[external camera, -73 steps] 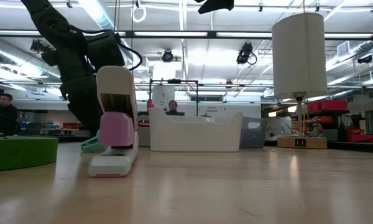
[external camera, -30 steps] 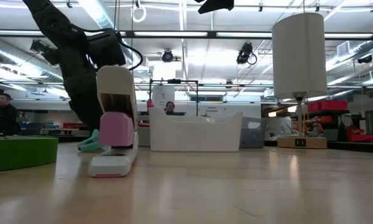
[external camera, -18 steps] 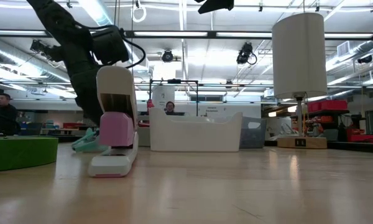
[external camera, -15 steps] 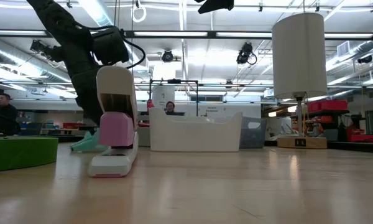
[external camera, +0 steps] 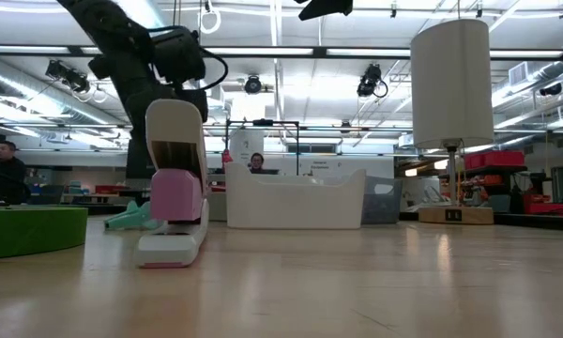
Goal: Pick and place Stapler, Stapler remover, tape
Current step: Put the purple staple remover into the black bin
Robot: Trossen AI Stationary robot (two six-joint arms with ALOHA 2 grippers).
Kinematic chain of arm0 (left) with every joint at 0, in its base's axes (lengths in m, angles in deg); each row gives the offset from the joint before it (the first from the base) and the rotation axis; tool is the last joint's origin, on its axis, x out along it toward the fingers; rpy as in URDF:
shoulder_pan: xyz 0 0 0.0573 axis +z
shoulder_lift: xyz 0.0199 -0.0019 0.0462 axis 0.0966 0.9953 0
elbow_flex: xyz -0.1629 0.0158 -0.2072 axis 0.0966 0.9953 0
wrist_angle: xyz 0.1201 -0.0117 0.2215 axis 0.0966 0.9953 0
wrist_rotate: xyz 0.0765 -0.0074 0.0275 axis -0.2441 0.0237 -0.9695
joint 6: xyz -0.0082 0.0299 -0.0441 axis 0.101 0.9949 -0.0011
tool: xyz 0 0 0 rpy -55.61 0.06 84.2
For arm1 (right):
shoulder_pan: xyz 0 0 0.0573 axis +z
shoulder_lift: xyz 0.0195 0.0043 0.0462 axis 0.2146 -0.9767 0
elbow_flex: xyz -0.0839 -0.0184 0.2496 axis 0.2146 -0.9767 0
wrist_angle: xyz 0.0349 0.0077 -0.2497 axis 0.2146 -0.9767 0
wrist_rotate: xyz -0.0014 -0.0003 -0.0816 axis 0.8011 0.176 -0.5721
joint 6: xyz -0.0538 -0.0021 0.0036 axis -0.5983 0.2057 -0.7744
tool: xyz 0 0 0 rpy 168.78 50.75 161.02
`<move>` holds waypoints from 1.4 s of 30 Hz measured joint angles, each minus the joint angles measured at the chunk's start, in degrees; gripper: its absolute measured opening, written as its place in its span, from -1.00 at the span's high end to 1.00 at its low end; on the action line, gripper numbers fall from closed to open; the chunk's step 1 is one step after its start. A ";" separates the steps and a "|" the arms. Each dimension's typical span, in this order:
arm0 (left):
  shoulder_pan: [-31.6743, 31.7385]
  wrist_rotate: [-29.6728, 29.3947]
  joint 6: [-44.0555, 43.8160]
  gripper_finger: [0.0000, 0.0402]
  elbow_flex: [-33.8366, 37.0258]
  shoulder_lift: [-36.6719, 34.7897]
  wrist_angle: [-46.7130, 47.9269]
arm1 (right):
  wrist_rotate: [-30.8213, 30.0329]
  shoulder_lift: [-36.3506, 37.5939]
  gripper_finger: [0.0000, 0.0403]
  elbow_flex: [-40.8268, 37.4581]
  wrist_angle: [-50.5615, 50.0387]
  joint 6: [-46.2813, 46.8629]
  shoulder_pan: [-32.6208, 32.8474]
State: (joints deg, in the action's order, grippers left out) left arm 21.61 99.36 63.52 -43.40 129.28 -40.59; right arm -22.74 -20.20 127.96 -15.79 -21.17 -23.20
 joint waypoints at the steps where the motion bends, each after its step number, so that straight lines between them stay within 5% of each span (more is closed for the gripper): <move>1: 0.34 -0.46 0.02 0.99 -0.56 0.00 1.13 | -0.01 0.00 -0.30 0.00 0.01 0.00 0.00; 18: 6.16 -2.31 7.47 0.99 -13.93 0.02 11.91 | -0.42 0.00 -0.30 0.00 0.00 -0.76 -0.02; 27: 10.10 -2.24 11.32 0.99 -20.94 0.02 10.25 | -7.69 0.00 -0.30 0.00 -0.01 -0.90 -0.29; 42: 14.72 12.63 6.95 0.99 -21.50 0.04 -7.10 | -1.75 0.02 -0.30 0.00 -2.53 -2.57 -1.53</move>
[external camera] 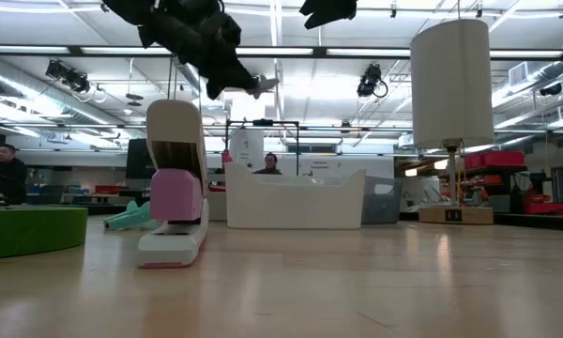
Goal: Pick and place Stapler, Stapler remover, tape
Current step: Put the purple staple remover into the black bin
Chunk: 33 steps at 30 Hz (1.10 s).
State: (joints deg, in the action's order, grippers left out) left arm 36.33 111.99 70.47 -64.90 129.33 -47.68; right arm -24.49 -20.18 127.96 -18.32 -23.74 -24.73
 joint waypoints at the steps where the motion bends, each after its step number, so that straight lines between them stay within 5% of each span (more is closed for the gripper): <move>1: 0.47 1.96 -0.34 0.99 0.00 0.00 -1.20 | 1.26 0.00 -0.30 0.00 -0.05 -0.27 -0.02; 13: 2.71 19.08 -1.57 0.99 0.00 0.00 -10.83 | 11.15 0.00 -0.30 0.00 -0.11 0.10 -1.38; 18: 1.54 19.65 -1.98 0.99 0.00 0.00 -15.16 | 19.43 0.00 -0.30 0.00 -0.01 0.82 -1.86; 33: -2.76 20.07 -3.07 0.99 0.00 0.00 -17.03 | 20.59 0.00 -0.30 0.00 0.49 1.70 -1.88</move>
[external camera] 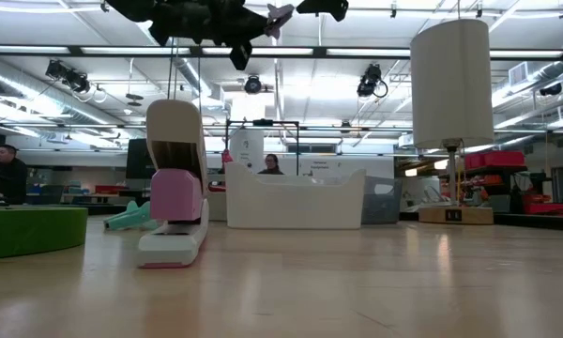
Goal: Pick and place Stapler, Stapler remover, tape
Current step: Put the purple staple remover into the black bin
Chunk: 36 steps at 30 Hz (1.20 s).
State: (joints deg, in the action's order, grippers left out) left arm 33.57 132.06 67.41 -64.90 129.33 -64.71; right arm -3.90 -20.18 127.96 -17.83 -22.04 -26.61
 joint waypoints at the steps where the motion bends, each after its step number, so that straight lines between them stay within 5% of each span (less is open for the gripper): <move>1: -0.16 -0.02 -0.02 0.99 0.00 0.00 0.00 | 0.83 0.00 -0.30 0.00 0.02 0.00 0.00; 36: -0.63 -0.23 -1.44 0.99 0.00 0.00 -0.24 | 6.29 -4.81 -0.25 0.02 2.96 -1.09 0.02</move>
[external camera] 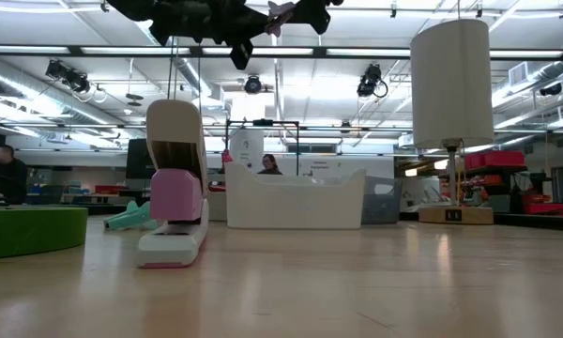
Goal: Pick and place Stapler, Stapler remover, tape
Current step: Put the purple staple remover into the black bin
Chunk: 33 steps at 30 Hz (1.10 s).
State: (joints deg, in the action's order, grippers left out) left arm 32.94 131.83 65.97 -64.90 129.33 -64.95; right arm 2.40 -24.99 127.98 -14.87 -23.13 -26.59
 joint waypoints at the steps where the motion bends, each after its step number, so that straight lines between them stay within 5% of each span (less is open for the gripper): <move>1: 0.00 -0.01 0.02 0.99 0.00 0.00 0.00 | -0.02 0.00 -0.22 0.00 -0.04 0.00 -0.02; 17: -0.02 0.14 0.02 0.99 0.00 0.00 -0.02 | -0.24 0.00 0.34 0.00 0.04 -0.02 -0.02; 33: -0.02 0.12 -0.01 0.97 0.00 0.00 0.00 | -0.28 0.00 0.44 0.00 0.02 -0.02 -0.02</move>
State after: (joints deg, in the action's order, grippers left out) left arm 32.92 131.95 65.96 -64.90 129.33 -64.95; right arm 2.11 -24.99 127.98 -14.85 -23.16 -26.61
